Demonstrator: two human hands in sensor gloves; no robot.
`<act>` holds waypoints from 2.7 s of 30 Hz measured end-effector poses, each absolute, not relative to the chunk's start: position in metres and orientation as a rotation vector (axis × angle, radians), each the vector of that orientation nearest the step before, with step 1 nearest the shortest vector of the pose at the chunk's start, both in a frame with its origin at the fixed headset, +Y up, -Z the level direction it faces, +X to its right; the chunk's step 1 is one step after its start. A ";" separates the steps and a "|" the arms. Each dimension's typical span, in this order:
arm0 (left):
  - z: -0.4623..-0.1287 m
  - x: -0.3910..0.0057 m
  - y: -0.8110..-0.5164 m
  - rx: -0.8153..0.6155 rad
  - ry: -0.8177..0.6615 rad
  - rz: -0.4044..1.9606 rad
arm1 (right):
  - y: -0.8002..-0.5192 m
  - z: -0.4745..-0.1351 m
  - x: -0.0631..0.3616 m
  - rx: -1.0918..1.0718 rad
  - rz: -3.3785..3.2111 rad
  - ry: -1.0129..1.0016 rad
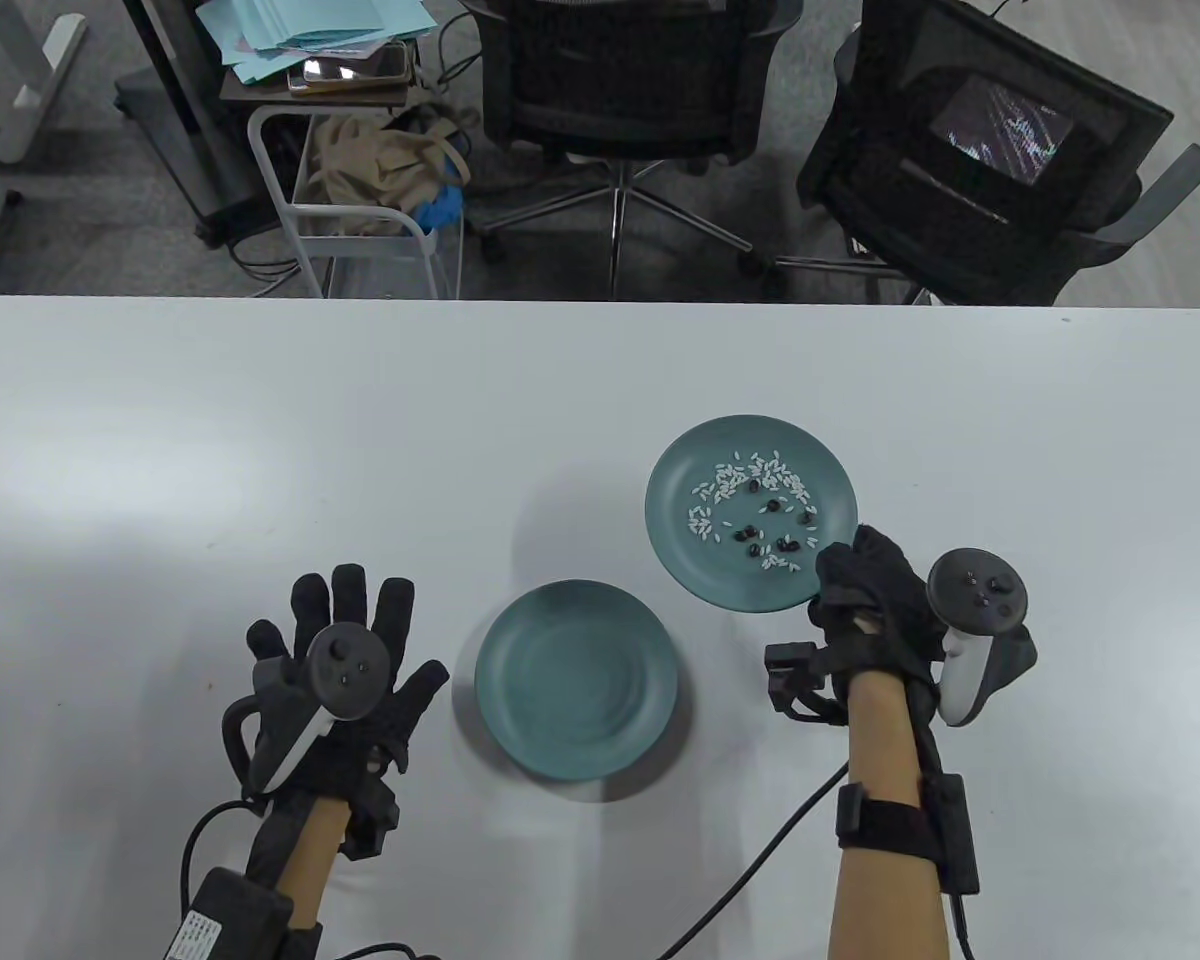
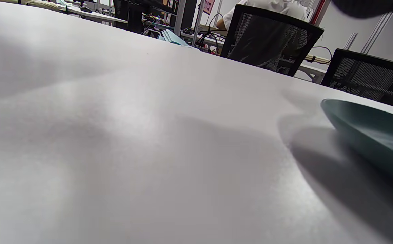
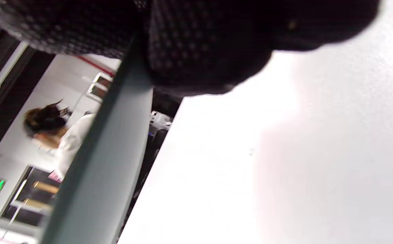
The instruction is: Pick coffee beans with hand pinch into plate
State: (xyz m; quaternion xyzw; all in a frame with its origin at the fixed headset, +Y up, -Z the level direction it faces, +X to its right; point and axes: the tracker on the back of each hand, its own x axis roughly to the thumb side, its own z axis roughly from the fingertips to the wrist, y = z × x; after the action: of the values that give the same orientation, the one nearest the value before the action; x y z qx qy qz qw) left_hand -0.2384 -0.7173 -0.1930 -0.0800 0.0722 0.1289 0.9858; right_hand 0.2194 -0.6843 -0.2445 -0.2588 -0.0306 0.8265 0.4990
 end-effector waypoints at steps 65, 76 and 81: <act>-0.183 -0.247 -0.746 -0.721 0.071 2.035 | -0.609 -0.193 0.063 0.230 2.414 -0.373; -0.182 -0.248 -0.746 -0.711 0.099 2.054 | -0.585 -0.199 -0.041 0.759 3.095 -0.305; -0.182 -0.249 -0.746 -0.705 0.116 2.063 | -0.593 -0.208 -0.058 0.820 3.241 -0.238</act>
State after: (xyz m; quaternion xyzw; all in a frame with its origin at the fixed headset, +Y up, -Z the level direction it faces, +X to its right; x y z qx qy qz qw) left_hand -0.2492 -0.7456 -0.1816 -0.2867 0.0470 0.8386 0.4609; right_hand -0.0577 -0.5926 -0.2076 0.2433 -0.0706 0.9617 -0.1046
